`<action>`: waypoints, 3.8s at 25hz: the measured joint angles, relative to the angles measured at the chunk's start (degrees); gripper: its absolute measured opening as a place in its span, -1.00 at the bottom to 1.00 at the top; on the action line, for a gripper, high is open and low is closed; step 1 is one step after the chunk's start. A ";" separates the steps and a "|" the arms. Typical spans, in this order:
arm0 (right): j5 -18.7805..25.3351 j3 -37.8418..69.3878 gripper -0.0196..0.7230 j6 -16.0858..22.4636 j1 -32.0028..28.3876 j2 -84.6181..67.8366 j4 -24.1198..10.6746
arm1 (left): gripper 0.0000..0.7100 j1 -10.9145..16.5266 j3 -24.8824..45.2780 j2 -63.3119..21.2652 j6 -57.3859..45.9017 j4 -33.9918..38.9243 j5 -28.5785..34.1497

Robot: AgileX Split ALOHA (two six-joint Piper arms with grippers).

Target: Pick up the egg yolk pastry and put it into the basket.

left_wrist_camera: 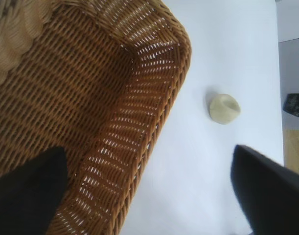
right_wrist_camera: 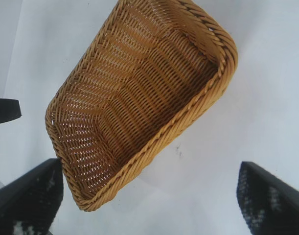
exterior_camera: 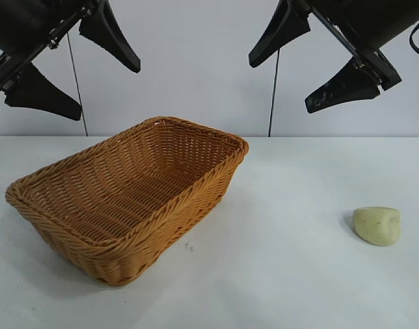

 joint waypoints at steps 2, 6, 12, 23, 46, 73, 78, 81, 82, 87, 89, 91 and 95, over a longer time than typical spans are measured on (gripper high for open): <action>0.00 0.00 0.84 0.00 0.00 0.00 0.00 | 0.96 0.00 0.00 0.00 0.00 0.00 0.00; -0.06 0.00 0.84 0.00 0.00 0.00 -0.06 | 0.96 0.00 0.00 0.00 0.00 0.00 0.00; -0.19 0.00 0.84 0.00 0.00 0.00 -0.06 | 0.96 0.00 0.00 0.00 0.00 -0.04 -0.25; -0.19 0.00 0.84 0.00 0.00 0.00 -0.06 | 0.96 0.06 0.00 -0.56 -0.06 0.77 -1.03; -0.84 0.00 0.84 0.00 0.00 0.00 -0.12 | 0.96 -8.80 16.30 -10.86 -57.31 32.26 -5.10; -0.69 0.00 0.84 0.00 0.00 0.00 -0.18 | 0.96 -8.80 13.12 2.83 -78.24 44.20 -6.40; -0.69 0.00 0.84 0.00 0.00 0.00 -0.18 | 0.96 -8.43 12.98 8.91 -78.24 43.27 -8.99; -0.69 0.00 0.84 0.00 0.00 0.00 -0.18 | 0.96 -8.38 12.98 11.61 -78.24 42.89 -9.91; -0.69 0.00 0.84 0.00 0.00 0.00 -0.18 | 0.96 -8.32 12.98 12.23 -78.24 42.89 -10.16; -0.69 0.00 0.84 0.00 0.00 0.00 -0.22 | 0.92 -8.32 12.98 12.80 -78.24 42.89 -10.61; -0.69 0.00 0.84 0.00 0.00 0.00 -0.28 | 0.63 -8.32 12.98 12.80 -78.24 42.89 -10.61; -0.69 0.00 0.84 0.00 0.00 0.00 -0.28 | 0.20 -8.32 12.98 12.80 -78.24 42.89 -10.61; -0.69 0.00 0.84 0.00 0.00 0.00 -0.28 | -0.58 -8.11 12.95 12.72 -78.68 41.20 -11.21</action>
